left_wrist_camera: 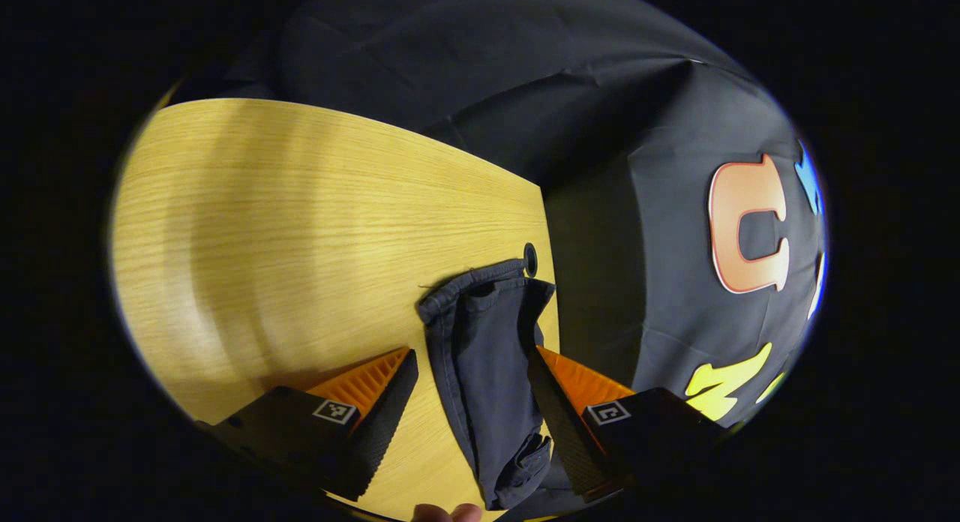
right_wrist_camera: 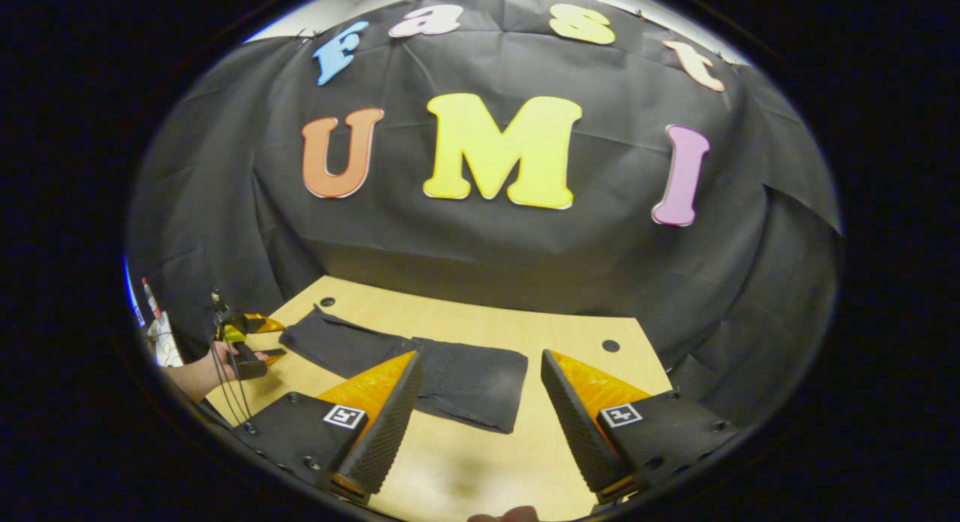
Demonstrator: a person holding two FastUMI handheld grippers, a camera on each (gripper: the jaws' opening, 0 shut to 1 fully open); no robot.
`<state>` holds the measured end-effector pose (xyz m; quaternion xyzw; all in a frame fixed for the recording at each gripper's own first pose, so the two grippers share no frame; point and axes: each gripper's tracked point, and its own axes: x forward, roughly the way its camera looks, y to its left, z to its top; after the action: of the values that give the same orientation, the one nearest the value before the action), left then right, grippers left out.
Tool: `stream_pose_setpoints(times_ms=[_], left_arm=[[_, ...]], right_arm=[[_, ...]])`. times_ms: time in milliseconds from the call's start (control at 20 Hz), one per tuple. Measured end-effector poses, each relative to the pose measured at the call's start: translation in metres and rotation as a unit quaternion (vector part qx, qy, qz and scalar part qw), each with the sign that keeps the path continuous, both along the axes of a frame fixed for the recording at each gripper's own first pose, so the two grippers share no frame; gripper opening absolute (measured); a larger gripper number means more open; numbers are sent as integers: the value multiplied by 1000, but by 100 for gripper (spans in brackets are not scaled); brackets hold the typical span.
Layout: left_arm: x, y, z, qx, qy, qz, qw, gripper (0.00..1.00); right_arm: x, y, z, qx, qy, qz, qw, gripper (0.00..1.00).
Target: Grasp the waist and the cuffs of the jeans and fold them to make the two legs overlap; first hold the waist and fold one-third of the jeans toward the cuffs, then hold the cuffs and fold the remaining one-third in the same direction to finish folding.
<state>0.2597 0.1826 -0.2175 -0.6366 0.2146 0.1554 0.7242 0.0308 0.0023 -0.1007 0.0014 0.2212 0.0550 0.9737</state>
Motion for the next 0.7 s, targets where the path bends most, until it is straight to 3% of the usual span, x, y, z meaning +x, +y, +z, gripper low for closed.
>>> stream_pose_setpoints(times_ms=[200, 300, 350, 400, 500, 550, 600, 650, 700], left_arm=[[28, 4, 0, -25, -16, 12, 999, 96], [38, 0, -7, -13, -19, 3, 1000, 95], [42, -3, -12, -10, -19, 3, 1000, 86], [48, -2, -13, -11, -25, 6, 1000, 71], [54, 1, -12, -16, -32, 13, 999, 64], [54, 0, -17, -12, -26, 11, 1000, 45], [53, -1, -26, -6, -15, 9, 1000, 52], [51, -1, -29, -8, -10, 12, 1000, 48], [52, 0, -25, -13, -11, 14, 1000, 31]], right_arm=[[-3, -20, -1, 1, 7, -26, 1000, 98], [-6, -28, -5, 0, 12, -34, 999, 98], [-8, -31, -7, -1, 16, -39, 999, 98], [-10, -33, -11, 0, 20, -42, 999, 95], [-17, -40, -13, 2, 24, -51, 998, 95], [-20, -43, -13, 3, 25, -53, 998, 95], [-23, -44, -12, 4, 24, -56, 998, 95], [-25, -46, -11, 6, 22, -59, 998, 95], [-28, -48, -10, 8, 20, -62, 998, 95]])
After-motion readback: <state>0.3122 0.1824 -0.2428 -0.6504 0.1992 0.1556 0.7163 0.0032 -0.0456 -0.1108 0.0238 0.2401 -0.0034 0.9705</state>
